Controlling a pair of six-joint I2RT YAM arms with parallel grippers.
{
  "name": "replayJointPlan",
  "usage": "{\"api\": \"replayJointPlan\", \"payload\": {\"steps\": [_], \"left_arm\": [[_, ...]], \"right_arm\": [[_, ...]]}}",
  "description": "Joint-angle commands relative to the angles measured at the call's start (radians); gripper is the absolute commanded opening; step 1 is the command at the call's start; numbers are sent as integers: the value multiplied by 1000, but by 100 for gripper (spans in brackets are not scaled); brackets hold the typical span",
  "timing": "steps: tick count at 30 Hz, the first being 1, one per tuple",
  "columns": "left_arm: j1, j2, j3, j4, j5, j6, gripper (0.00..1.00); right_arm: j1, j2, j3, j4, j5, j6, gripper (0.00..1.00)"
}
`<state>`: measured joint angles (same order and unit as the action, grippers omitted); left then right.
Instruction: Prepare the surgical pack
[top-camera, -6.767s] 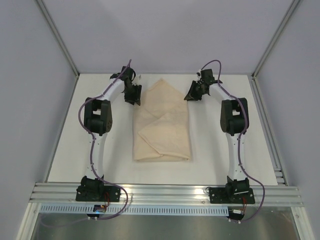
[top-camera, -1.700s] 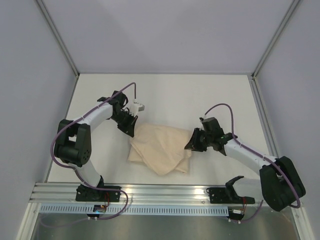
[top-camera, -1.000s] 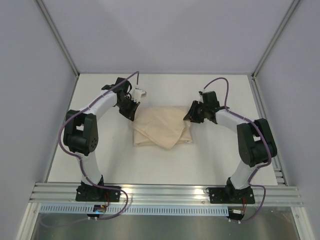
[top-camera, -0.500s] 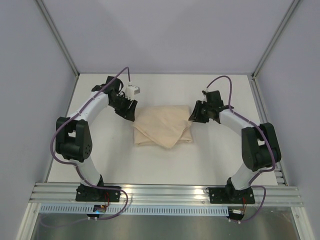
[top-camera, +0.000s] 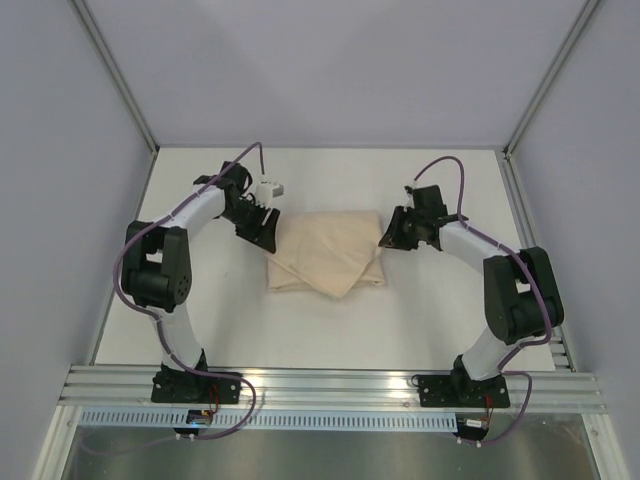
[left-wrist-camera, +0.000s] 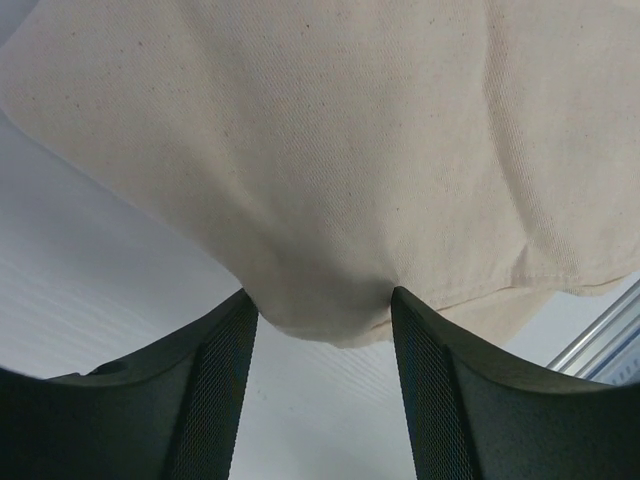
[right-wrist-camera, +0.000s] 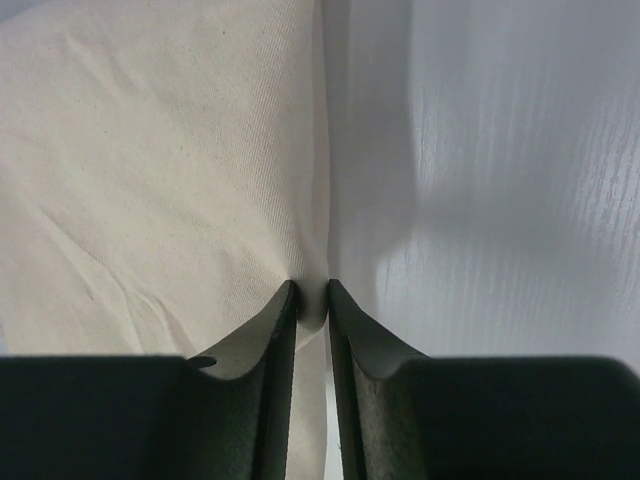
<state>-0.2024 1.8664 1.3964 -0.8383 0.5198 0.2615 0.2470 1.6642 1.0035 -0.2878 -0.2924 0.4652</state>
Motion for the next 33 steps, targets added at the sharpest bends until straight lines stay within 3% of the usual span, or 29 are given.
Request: {"api": "replayJointPlan", "payload": {"steps": [1,4,6,7,9,11,22,27,33], "left_arm": [[0,22,35,13,42,-27,64],[0,40,30,7,57,-22,58],[-2,40,32,1,75,-19,44],[0,36,32,-7,80,-16,29],[0,19,35,-18,88,-5,10],[0,-9,36,-30,86,7,1],[0,-115,61,-166,94,104,0],[0,-79,-32,-130,54,125,0],[0,-9,-31,-105,-23,130,0]], "right_arm": [[-3,-34,-8,-1,7,-10,20],[-3,-35,-5,-1,1,-11,11],[-3,-35,-2,-5,1,-14,5],[-3,-37,1,-16,2,-16,3],[-3,-44,18,-34,16,-25,1],[-3,-56,35,-65,30,-30,1],[-3,-165,35,-157,19,-39,1],[-3,-130,-37,-108,26,-7,1],[-3,-50,-46,-67,22,7,2]]}}
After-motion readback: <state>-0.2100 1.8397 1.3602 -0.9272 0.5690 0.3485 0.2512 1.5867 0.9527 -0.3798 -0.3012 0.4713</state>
